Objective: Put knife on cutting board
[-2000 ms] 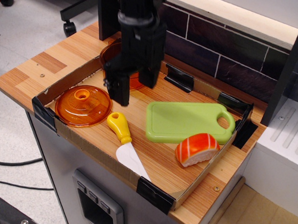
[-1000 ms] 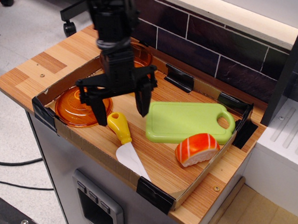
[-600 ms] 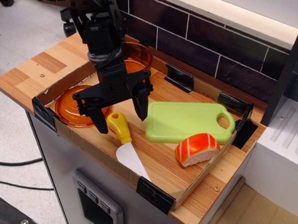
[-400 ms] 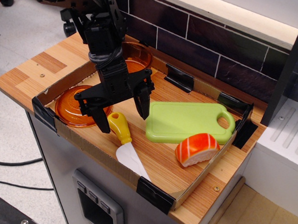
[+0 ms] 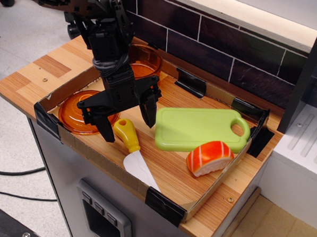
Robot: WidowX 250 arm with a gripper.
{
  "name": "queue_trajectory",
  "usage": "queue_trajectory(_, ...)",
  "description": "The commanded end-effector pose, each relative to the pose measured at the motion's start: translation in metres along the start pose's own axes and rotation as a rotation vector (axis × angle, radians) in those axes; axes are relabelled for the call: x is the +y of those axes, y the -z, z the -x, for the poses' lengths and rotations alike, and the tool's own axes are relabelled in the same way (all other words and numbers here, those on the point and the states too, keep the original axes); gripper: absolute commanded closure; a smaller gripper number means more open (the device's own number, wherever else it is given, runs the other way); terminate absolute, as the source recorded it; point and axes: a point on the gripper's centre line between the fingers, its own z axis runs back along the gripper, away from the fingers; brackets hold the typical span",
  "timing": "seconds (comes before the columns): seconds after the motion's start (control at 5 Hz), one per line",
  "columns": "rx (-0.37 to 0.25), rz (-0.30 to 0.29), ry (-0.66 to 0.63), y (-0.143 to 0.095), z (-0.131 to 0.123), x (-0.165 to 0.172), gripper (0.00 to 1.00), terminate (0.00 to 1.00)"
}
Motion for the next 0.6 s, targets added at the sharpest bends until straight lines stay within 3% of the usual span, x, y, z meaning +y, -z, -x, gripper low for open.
queue_trajectory(0.0,0.040,0.022,-0.009,0.0095,0.0072,0.0030,0.00,0.00)
queue_trajectory(0.2,0.044,0.036,-0.001,0.0163,0.0067,0.0009,0.00,0.00)
queue_trajectory(0.4,-0.009,-0.019,0.005,0.0103,0.0071,-0.0001,1.00,0.00)
